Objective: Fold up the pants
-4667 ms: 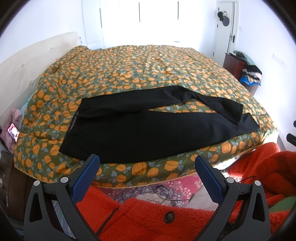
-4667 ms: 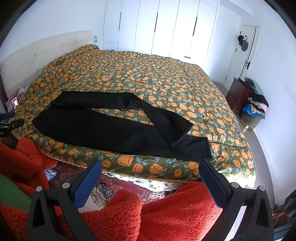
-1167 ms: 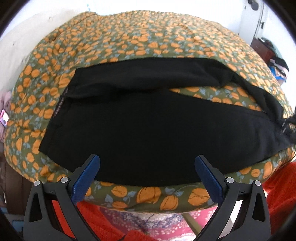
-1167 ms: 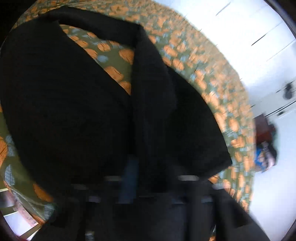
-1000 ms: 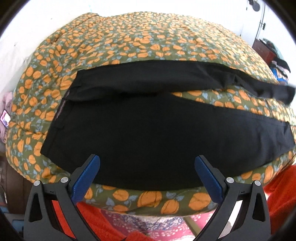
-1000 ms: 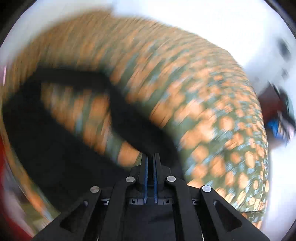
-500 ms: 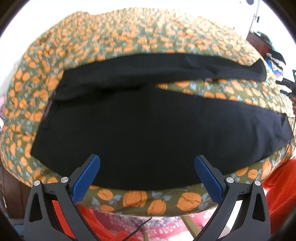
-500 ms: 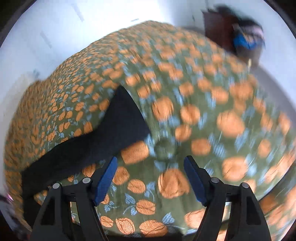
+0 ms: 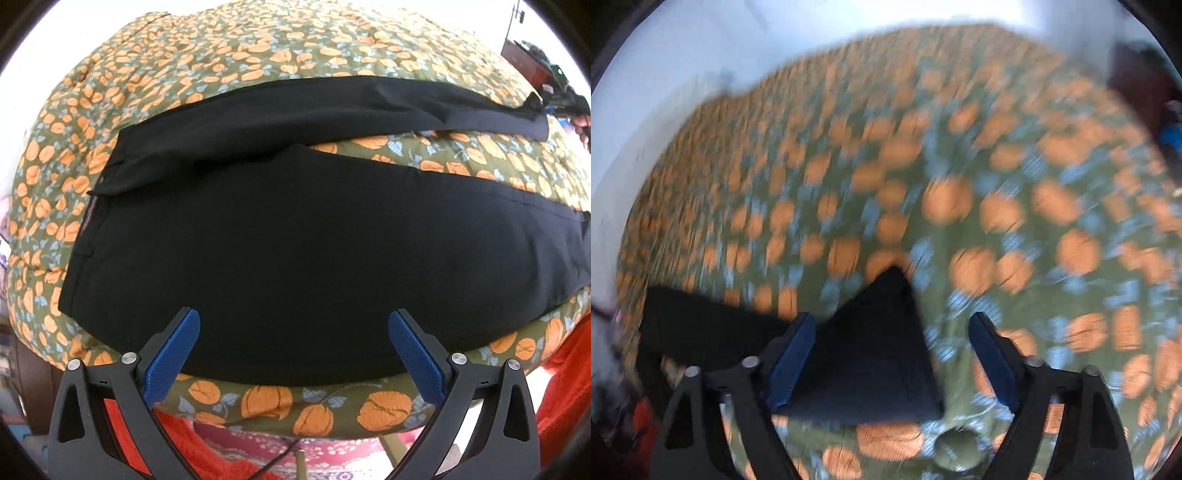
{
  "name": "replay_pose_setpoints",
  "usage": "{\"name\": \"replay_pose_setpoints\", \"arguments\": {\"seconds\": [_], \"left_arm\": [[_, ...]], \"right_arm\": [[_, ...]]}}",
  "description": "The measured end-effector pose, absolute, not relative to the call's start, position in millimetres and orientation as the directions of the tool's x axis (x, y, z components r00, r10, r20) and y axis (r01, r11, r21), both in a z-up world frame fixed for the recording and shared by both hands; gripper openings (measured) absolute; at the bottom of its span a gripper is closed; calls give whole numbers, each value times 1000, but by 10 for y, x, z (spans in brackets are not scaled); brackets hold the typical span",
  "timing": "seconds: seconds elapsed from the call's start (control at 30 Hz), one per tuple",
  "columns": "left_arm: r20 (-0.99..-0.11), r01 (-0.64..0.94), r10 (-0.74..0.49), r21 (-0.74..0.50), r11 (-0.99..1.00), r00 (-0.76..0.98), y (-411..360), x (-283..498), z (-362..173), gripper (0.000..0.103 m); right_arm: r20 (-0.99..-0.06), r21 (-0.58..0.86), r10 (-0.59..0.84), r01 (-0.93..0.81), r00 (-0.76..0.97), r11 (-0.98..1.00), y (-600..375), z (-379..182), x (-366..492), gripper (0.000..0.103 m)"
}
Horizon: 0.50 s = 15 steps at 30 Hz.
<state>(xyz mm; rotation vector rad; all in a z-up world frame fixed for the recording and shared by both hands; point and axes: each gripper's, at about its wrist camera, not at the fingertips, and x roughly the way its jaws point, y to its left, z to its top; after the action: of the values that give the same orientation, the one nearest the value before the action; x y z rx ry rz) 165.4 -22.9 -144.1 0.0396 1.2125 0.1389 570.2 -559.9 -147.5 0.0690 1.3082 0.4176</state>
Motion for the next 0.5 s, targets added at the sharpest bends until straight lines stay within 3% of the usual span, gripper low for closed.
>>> {"name": "replay_pose_setpoints", "arguments": {"seconds": [0.1, 0.2, 0.27, 0.3, 0.33, 0.5], "left_arm": [[-912, -85, 153, 130, 988, 381, -228, 1799, -1389, 102], [-877, -119, 184, 146, 982, 443, -212, 2070, -1298, 102], [-866, -148, 192, 138, 979, 462, -183, 2245, -1268, 102], [-856, -162, 200, 138, 977, 477, -167, 2306, -1257, 102], [-841, -180, 222, 151, 972, 494, -147, 2366, -1251, 102], [-836, -244, 266, 163, 956, 480, 62, 2457, -1318, 102]], "right_arm": [[-889, 304, 389, -325, 241, 896, -5521, -1204, 5722, 16], [-808, 363, 427, -228, 405, 903, -5660, -824, 5949, 17], [-841, 286, 296, -93, 452, 954, -5728, -919, 6054, 41], [-872, 209, 190, -7, 451, 978, -5760, -1043, 6088, 66], [-899, 173, 136, 50, 416, 984, -5797, -1211, 6094, 77], [-878, 368, 254, 232, 407, 900, -6231, -1742, 5674, 75]]}}
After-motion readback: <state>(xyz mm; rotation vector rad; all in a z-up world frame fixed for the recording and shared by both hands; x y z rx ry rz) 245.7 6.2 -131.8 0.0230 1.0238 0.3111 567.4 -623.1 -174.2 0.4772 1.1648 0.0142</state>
